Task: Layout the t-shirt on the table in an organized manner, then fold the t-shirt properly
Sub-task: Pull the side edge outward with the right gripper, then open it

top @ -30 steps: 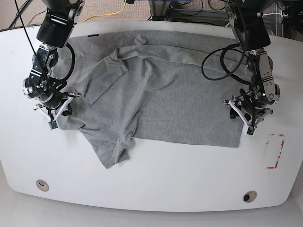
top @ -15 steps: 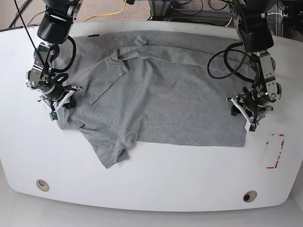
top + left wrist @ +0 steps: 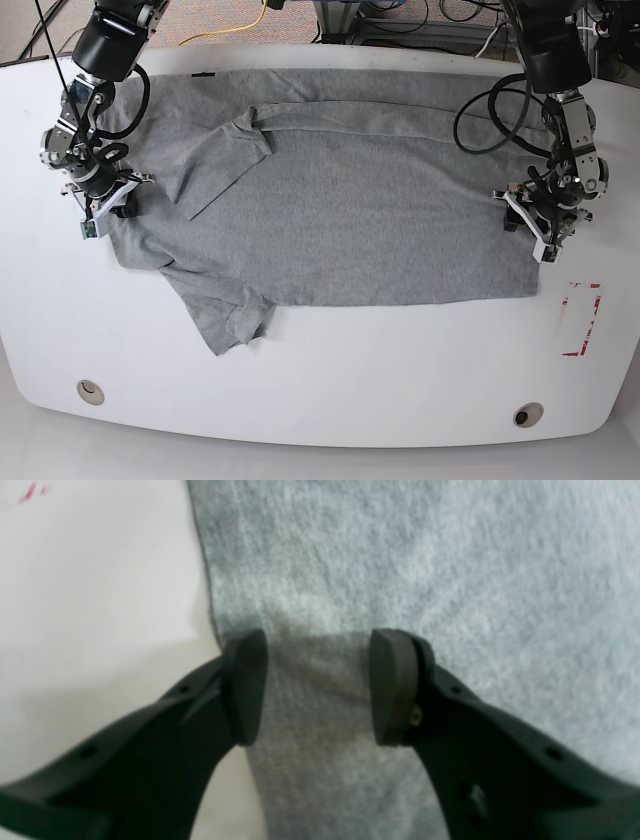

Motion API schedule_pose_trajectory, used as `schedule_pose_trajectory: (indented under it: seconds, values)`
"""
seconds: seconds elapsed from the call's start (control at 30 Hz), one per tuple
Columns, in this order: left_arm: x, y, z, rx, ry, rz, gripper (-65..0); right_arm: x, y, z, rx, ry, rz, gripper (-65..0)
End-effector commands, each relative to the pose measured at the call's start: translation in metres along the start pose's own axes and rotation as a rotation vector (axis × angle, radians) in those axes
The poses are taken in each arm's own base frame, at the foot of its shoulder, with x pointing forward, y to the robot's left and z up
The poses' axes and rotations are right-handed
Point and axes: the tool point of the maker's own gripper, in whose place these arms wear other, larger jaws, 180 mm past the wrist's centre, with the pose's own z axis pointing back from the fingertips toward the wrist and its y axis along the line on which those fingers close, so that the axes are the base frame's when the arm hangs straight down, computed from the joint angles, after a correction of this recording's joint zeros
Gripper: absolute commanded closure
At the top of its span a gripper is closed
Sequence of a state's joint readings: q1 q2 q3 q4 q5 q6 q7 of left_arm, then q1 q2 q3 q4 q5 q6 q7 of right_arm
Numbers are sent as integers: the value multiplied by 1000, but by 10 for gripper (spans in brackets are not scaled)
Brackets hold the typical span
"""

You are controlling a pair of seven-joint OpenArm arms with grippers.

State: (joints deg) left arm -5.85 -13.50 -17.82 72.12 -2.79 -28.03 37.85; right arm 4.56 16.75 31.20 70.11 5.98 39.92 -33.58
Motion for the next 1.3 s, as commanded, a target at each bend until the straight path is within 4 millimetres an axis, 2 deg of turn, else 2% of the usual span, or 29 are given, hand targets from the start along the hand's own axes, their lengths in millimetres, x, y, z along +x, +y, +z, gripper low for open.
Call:
schedule_pose_trajectory:
  seconds: [0.0,0.03,0.1,0.3,0.4,0.63,0.73,0.9,0.93,1.1,1.17,1.27]
  values:
    - [-5,14,12,55,40,-52,-306,7,-7,4,-17,-9,19,-55]
    - [-5,13,14,58,35,-60,-306,-1,-6,6,-16,7,18,-55]
    - [-5,13,17,63,31,-70,-306,-6,-6,8,-18,15,22,-55]
    - [-4,13,21,69,29,-80,-306,-5,5,8,-8,-1,24,-55]
    - [-2,14,24,74,40,-89,-306,-9,3,14,-22,-6,16,-55]
    - [20,14,35,94,-16,-120,-306,11,6,24,-44,-27,62,-57]
    - [34,14,42,103,-56,-134,-306,33,5,31,-67,-47,97,-65]
    - [61,14,55,125,-128,-161,-310,63,3,36,-86,-94,121,-198]
    - [70,15,57,130,-150,-163,-310,71,2,37,-89,-111,120,-247]
    - [93,21,61,147,-166,-158,-311,101,0,35,-94,-163,119,-430]
    - [100,21,62,151,-172,-155,-311,103,-1,28,-82,-158,103,-458]
    - [110,16,61,143,-190,-145,-311,108,-4,14,-55,-148,55,-453]
